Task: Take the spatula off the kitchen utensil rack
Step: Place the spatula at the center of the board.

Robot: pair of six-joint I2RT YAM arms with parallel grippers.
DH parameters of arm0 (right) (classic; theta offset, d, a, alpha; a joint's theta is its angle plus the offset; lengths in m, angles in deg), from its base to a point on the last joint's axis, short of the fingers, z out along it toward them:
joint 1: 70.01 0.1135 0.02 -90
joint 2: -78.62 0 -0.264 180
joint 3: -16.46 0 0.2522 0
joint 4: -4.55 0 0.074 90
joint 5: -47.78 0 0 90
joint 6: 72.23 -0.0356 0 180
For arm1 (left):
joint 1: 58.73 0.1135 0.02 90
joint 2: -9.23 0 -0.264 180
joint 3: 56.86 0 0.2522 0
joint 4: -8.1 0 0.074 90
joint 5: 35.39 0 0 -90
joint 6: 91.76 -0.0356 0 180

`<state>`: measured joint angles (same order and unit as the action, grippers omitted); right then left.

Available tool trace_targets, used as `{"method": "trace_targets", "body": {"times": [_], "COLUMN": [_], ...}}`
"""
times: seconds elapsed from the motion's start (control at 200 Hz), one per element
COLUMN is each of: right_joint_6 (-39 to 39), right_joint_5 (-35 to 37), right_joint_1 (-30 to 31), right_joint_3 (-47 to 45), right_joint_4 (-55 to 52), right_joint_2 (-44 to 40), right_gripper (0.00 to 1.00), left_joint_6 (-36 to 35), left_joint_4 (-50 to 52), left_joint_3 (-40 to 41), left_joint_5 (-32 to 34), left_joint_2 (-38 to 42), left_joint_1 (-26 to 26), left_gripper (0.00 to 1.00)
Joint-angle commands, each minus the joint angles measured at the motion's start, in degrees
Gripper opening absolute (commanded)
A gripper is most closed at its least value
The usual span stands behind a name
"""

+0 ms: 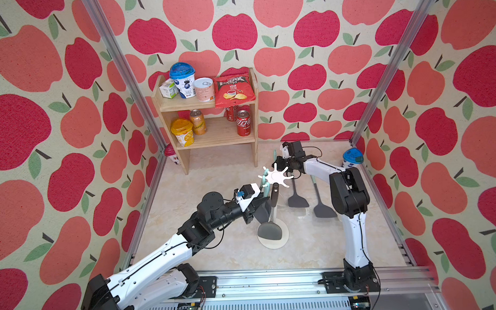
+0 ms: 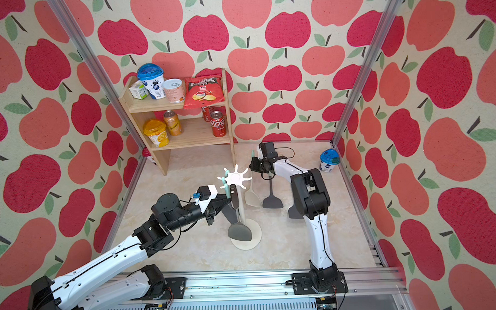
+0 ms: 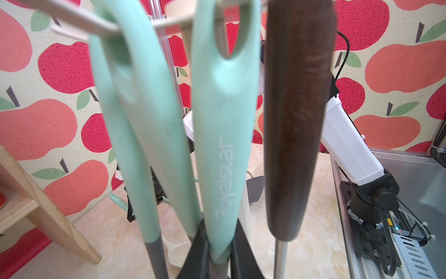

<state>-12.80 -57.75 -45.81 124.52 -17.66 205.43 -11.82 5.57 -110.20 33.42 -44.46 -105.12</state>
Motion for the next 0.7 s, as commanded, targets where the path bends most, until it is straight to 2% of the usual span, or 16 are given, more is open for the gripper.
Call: {"method": "trace_targets", "body": {"times": [0.0,0.305,0.695], "right_joint_6": [0.29,-1.29,-1.42], "right_joint_5": [1.61,4.51,6.78], "right_joint_1": [-0.43,-0.43,-0.41], "right_joint_3": [1.59,1.94,1.85], "right_joint_4": [-0.88,-0.87,-1.73], "right_joint_2": [1.96,3.58,4.33], "right_gripper": [0.0,0.01,0.09], "left_joint_6": [-0.7,-0.79,-0.14], "left_joint_4": [7.07,6.93,7.09], "left_joint_3": [1.19,0.46,1.07], "left_joint_5": [2.39,1.98,2.11], "left_joint_2": [-1.96,-2.82,-2.19], "left_joint_1": [0.4,0.51,0.51], "left_gripper": [0.0,0.0,0.0]}}
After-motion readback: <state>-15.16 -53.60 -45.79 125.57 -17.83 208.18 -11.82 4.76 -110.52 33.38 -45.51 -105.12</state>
